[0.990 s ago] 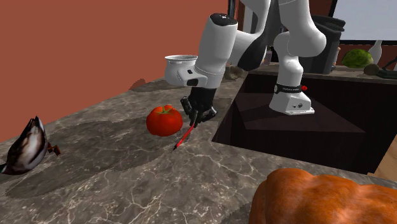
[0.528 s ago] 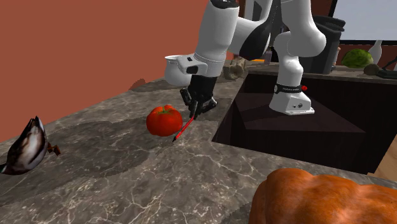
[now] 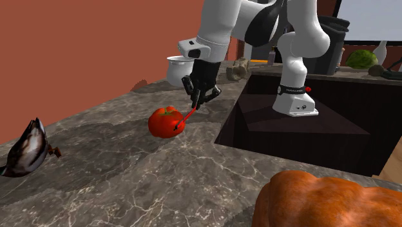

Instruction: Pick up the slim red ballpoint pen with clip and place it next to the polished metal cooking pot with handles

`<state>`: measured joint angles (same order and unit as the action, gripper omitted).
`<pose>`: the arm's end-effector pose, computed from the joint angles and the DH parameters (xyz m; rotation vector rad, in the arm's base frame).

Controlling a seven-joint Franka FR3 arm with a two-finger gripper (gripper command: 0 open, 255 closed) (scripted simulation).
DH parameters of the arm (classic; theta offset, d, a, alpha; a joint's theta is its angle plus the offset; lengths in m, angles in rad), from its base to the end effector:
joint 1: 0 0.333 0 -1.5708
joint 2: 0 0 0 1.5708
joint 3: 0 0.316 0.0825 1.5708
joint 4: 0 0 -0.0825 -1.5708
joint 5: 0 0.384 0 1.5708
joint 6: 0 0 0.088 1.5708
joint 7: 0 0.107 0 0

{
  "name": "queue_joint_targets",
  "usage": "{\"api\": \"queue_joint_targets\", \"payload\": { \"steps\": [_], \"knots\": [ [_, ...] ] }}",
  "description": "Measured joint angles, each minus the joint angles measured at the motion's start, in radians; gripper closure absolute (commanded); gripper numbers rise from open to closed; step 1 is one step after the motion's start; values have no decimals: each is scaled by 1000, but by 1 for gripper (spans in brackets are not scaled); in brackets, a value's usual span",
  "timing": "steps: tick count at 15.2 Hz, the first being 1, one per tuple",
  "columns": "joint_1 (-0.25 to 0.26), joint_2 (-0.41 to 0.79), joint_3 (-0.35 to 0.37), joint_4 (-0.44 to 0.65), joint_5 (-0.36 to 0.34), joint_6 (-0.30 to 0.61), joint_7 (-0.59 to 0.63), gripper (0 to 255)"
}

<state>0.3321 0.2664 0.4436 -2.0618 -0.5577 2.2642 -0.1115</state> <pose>0.4298 0.3937 0.3157 2.3115 1.6529 0.1174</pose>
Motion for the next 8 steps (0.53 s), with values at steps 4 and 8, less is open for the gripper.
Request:
{"api": "queue_joint_targets", "payload": {
  "steps": [4,8],
  "knots": [
    [-6,-33,10,12,32,-35,-30,255],
    [-12,-68,20,28,67,-76,-63,255]
  ]
}}
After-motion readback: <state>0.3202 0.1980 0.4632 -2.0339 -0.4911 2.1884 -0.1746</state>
